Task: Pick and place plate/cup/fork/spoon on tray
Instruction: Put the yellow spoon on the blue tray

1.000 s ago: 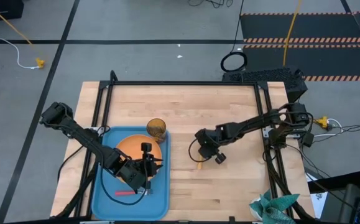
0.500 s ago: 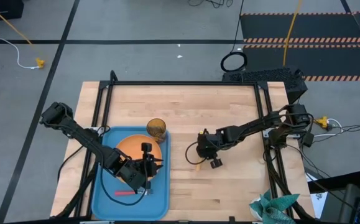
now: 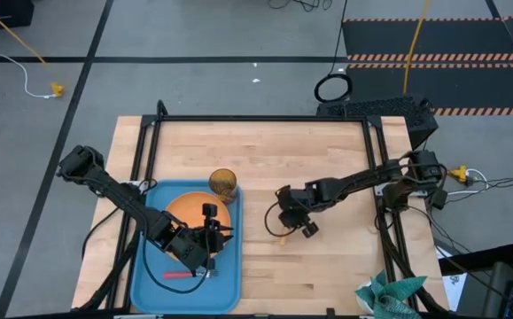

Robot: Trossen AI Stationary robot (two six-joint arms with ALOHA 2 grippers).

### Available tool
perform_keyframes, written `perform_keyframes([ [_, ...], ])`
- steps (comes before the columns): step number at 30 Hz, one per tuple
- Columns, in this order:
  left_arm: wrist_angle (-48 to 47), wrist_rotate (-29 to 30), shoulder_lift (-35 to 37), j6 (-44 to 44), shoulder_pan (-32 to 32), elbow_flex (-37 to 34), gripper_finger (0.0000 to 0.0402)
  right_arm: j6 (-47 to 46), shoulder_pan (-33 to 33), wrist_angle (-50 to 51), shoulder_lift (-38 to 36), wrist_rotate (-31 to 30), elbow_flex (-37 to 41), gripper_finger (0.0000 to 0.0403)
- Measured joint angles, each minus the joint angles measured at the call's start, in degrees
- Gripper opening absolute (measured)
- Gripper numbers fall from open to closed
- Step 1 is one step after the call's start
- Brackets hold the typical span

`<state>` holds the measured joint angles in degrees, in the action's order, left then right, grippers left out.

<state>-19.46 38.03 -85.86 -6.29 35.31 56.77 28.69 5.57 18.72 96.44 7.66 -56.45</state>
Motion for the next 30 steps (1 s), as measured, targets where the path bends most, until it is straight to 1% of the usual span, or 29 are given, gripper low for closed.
perform_keyframes([
  [4, 0.0, 0.0, 0.0, -0.1, 0.0, 0.0, 0.0102, 0.4, -1.3, 1.9, 0.0, 3.0, 0.0, 0.0157],
  [8, 0.0, 0.0, 0.0, -0.1, 0.0, 0.0, 0.0102, 5.0, -1.4, 2.0, 0.0, 3.4, 0.0, 0.0157],
  [10, 0.0, 0.0, 0.0, -0.2, 0.0, 0.0, 0.0102, 6.6, -1.3, 1.9, 0.0, 4.7, 0.0, 0.0157],
  [18, 0.1, 0.0, 0.0, -0.5, -0.2, 0.0, 0.0102, 12.6, -1.8, 1.7, 0.0, 4.7, 0.0, 0.0157],
  [26, 0.1, 0.0, 0.0, -1.3, -0.8, 0.0, 0.0102, 14.2, -1.8, 2.5, 0.0, 4.6, 0.1, 0.0157],
  [30, 0.1, 0.0, 0.0, -1.3, -0.9, 0.0, 0.0102, 14.2, -1.8, 0.7, 0.0, 4.6, 2.4, 0.0157],
])
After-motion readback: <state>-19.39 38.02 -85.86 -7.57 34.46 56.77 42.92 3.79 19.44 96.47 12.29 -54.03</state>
